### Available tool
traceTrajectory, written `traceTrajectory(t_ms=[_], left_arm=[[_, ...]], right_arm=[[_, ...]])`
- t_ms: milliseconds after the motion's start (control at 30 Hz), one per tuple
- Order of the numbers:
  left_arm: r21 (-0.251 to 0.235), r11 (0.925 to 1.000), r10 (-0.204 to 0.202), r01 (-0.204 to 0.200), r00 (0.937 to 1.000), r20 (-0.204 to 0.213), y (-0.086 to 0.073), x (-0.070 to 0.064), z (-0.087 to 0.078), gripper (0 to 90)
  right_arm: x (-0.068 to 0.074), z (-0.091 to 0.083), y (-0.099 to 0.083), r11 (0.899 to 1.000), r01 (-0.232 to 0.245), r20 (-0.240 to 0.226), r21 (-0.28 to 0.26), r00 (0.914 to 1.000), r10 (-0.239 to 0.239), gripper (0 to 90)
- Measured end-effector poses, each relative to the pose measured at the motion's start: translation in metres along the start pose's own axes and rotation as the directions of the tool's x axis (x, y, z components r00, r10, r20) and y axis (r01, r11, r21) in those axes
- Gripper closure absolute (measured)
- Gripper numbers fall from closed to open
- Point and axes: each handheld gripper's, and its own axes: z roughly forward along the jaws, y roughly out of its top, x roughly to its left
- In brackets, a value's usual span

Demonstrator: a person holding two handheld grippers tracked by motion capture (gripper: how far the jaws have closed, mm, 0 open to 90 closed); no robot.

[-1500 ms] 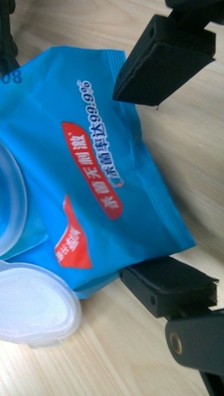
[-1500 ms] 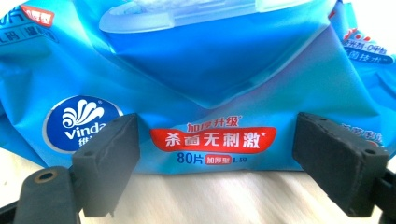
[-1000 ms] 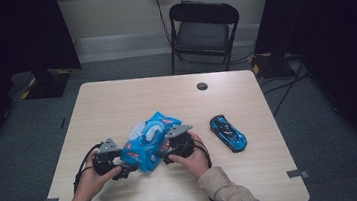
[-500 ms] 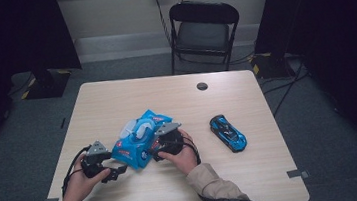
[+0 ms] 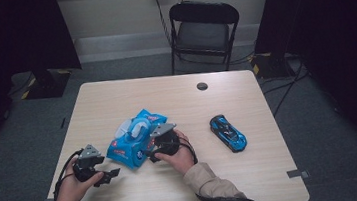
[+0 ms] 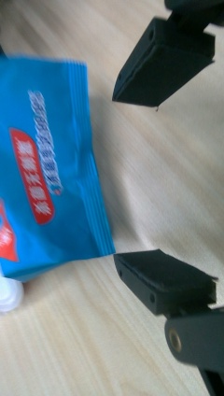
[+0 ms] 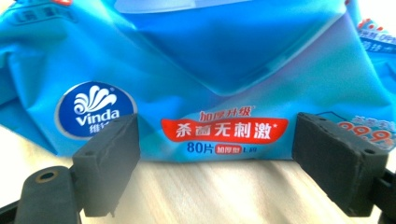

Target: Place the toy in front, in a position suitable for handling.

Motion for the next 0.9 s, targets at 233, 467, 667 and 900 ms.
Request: traceTrajectory(t_ms=[233,467,667,900], left_arm=[[-0.098,0.9952,0.012,-0.009,0.9995,0.029,0.015,-0.020,-0.010,18.8],[-0.092,0.9957,0.009,-0.006,0.9995,0.032,0.029,-0.041,0.006,15.6],[-0.146,0.9891,-0.017,0.014,0.9996,-0.024,0.042,-0.041,0.019,15.9],[-0.145,0.9893,-0.020,0.015,0.9993,-0.031,0.052,-0.040,0.034,15.5]], right_arm=[[-0.005,-0.025,-0.009,1.000,0.026,-0.014,0.008,0.9996,-0.026,14.3],[-0.012,-0.049,-0.017,1.000,0.005,-0.013,-0.008,0.9999,-0.005,14.3],[-0.011,-0.060,-0.025,1.000,-0.004,-0.020,-0.015,0.9998,0.004,14.3],[-0.018,-0.073,-0.031,1.000,-0.011,-0.012,-0.023,0.9999,0.010,14.3]])
